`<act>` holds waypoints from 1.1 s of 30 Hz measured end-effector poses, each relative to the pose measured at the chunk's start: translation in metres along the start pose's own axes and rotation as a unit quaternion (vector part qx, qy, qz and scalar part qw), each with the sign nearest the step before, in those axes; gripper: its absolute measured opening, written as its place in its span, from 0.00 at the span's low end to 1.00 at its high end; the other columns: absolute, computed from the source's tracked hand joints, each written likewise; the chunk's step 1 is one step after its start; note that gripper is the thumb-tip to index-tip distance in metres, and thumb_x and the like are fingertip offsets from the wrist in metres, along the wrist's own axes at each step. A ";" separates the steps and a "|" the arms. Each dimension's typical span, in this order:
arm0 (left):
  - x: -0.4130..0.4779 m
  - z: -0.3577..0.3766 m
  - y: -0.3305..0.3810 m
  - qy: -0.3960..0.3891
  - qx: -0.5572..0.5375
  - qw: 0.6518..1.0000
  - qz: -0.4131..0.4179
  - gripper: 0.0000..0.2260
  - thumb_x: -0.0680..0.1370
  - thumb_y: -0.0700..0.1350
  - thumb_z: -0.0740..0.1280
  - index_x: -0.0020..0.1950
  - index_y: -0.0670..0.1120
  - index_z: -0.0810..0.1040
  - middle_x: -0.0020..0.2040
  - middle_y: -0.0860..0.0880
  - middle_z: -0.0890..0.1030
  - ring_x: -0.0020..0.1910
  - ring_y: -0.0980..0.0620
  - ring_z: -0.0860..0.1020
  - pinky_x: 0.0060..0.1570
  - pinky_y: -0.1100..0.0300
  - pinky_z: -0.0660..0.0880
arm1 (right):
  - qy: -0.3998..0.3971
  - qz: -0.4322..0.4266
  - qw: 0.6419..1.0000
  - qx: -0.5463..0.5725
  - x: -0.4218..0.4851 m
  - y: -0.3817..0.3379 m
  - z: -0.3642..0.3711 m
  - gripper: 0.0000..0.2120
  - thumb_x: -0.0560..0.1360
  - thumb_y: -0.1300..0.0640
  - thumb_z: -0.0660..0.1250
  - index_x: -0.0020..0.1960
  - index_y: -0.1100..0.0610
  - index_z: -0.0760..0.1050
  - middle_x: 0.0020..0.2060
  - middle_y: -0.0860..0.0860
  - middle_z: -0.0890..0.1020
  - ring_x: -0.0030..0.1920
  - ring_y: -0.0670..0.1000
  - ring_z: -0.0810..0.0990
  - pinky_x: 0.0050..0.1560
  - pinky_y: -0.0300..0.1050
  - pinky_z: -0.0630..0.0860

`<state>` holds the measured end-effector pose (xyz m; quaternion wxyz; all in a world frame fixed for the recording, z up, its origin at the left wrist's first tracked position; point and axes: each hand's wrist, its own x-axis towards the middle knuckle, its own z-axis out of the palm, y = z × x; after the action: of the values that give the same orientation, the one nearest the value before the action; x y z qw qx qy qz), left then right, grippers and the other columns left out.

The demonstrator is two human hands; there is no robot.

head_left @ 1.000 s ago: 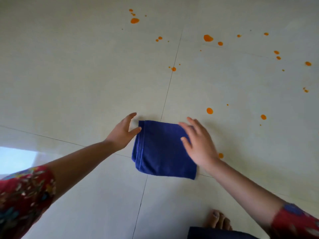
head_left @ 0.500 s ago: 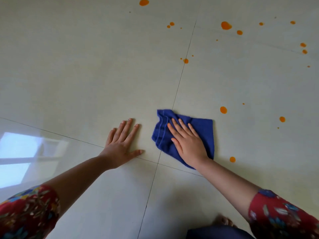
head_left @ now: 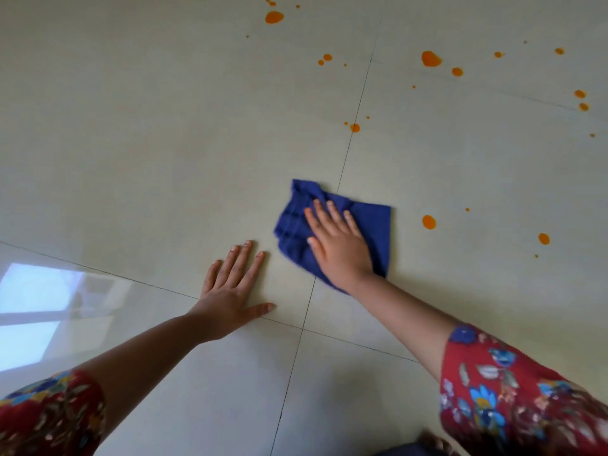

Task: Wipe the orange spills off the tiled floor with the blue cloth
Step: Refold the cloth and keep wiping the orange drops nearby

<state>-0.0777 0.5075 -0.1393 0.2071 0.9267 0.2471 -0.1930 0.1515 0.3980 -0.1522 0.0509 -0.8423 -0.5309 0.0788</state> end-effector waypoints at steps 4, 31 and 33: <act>0.000 0.001 0.002 0.007 -0.002 1.000 -0.008 0.45 0.64 0.79 0.32 0.74 0.56 0.28 0.74 0.54 0.26 0.72 0.56 0.24 0.72 0.54 0.34 | -0.044 -0.142 0.988 -0.036 -0.075 -0.016 0.008 0.27 0.81 0.43 0.50 0.78 0.48 0.57 0.78 0.47 0.58 0.78 0.53 0.55 0.75 0.58 0.55; 0.048 0.023 0.170 0.081 -0.110 0.991 -0.008 0.27 0.82 0.57 0.47 0.79 0.54 0.41 0.79 0.51 0.38 0.78 0.51 0.37 0.74 0.51 0.36 | -0.082 -0.066 0.991 -0.078 -0.243 0.102 -0.004 0.28 0.81 0.43 0.49 0.79 0.49 0.51 0.78 0.48 0.54 0.77 0.55 0.55 0.73 0.60 0.53; 0.044 0.033 0.186 0.062 -0.109 0.992 -0.024 0.26 0.83 0.57 0.46 0.78 0.56 0.39 0.79 0.50 0.35 0.77 0.51 0.34 0.73 0.49 0.33 | -0.067 0.057 0.994 -0.068 -0.248 0.135 -0.012 0.27 0.81 0.41 0.42 0.79 0.48 0.48 0.78 0.46 0.53 0.77 0.54 0.55 0.71 0.62 0.57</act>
<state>0.0493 0.3605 -0.1334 0.2867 0.9026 0.3008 -0.1122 0.1681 0.1166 -0.1437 -0.0473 -0.8655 -0.4881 0.1018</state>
